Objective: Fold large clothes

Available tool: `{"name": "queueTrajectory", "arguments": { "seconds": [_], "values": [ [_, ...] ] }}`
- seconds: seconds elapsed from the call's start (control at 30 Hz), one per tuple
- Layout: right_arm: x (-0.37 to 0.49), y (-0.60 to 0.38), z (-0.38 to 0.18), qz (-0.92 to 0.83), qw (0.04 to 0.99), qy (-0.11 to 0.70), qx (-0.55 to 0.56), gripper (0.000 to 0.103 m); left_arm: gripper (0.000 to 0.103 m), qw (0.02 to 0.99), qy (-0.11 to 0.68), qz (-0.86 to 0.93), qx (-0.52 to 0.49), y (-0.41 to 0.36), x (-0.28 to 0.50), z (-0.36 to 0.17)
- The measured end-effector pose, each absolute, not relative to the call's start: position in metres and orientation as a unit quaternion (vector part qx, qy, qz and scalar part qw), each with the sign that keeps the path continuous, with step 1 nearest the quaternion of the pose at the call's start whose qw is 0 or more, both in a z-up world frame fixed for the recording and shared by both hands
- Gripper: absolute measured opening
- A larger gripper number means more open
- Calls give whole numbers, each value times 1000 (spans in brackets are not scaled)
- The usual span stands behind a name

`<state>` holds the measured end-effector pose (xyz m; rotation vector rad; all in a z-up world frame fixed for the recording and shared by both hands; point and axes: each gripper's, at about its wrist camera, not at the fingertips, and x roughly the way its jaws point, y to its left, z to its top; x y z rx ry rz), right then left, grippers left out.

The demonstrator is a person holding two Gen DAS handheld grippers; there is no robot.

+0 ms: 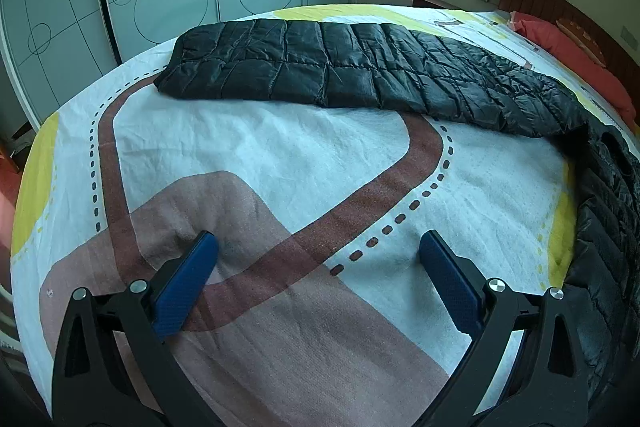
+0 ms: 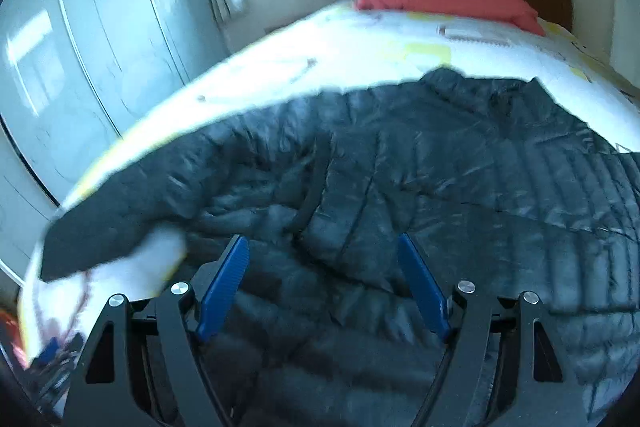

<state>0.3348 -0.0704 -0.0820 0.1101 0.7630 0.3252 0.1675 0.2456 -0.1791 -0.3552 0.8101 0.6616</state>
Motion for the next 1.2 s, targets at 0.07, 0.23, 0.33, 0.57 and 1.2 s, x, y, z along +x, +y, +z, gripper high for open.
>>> {"name": "queueTrajectory", "arguments": {
  "seconds": [0.07, 0.23, 0.33, 0.57, 1.2],
  "values": [
    [329, -120, -69, 114, 925, 355, 74, 62, 100, 851, 385, 315, -168, 245, 168, -179],
    [343, -276, -64, -49, 925, 344, 153, 26, 100, 851, 385, 315, -167, 246, 168, -179],
    [351, -354, -78, -134, 911, 346, 177, 26, 100, 851, 386, 317, -164, 245, 169, -179],
    [371, -376, -144, -116, 882, 427, 160, 25, 101, 851, 386, 318, -161, 245, 169, -180],
    [400, -348, -117, -107, 901, 404, 116, 26, 101, 850, 388, 323, -153, 243, 171, -181]
  ]
}}
